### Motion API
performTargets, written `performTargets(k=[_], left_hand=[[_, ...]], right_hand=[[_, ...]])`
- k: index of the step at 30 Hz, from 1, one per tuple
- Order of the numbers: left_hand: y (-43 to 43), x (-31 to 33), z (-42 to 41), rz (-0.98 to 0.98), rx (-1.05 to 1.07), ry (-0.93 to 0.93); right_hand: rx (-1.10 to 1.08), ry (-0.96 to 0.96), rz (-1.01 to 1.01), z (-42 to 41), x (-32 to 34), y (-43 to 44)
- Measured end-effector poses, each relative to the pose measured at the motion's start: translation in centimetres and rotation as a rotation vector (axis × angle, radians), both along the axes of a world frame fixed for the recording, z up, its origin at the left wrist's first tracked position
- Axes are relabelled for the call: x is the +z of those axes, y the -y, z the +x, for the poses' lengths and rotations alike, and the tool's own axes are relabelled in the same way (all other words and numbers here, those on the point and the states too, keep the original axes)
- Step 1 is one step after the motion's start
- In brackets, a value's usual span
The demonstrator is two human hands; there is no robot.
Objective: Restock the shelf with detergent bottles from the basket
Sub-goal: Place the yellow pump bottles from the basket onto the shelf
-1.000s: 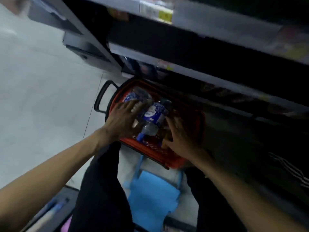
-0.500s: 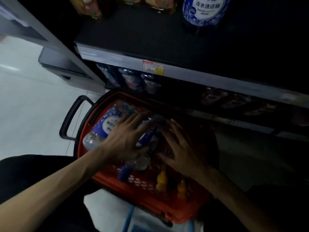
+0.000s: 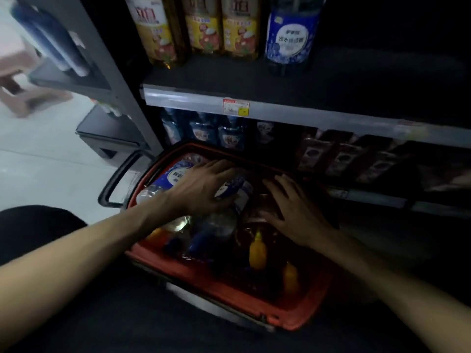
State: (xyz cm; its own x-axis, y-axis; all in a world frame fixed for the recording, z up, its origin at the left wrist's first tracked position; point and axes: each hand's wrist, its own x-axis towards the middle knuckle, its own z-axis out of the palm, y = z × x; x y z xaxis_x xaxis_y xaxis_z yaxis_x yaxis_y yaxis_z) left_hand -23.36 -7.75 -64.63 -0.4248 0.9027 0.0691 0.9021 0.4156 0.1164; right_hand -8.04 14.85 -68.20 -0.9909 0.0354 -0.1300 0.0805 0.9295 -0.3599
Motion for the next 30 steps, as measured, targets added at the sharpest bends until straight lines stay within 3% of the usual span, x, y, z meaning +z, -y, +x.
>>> performTargets(k=[7,12,17,30], left_hand=[[5.4,-0.3,4.9,0.021,0.100,0.041],[8.6,-1.3,7.3,0.001,0.041,-0.109],[8.9,-2.0,8.5,0.013,0.046,-0.165],[7.0,-4.6,7.3,0.099,0.098,-0.236]], right_hand=[[-0.201,0.003,-0.062,4.4,0.8,2.0],[-0.279,0.057,-0.022,8.2,-0.5,1.6],[-0.248,0.116,0.063,10.3,-1.7,1.9],[-0.183,-0.005,0.171,7.6,-2.7,-0.7]])
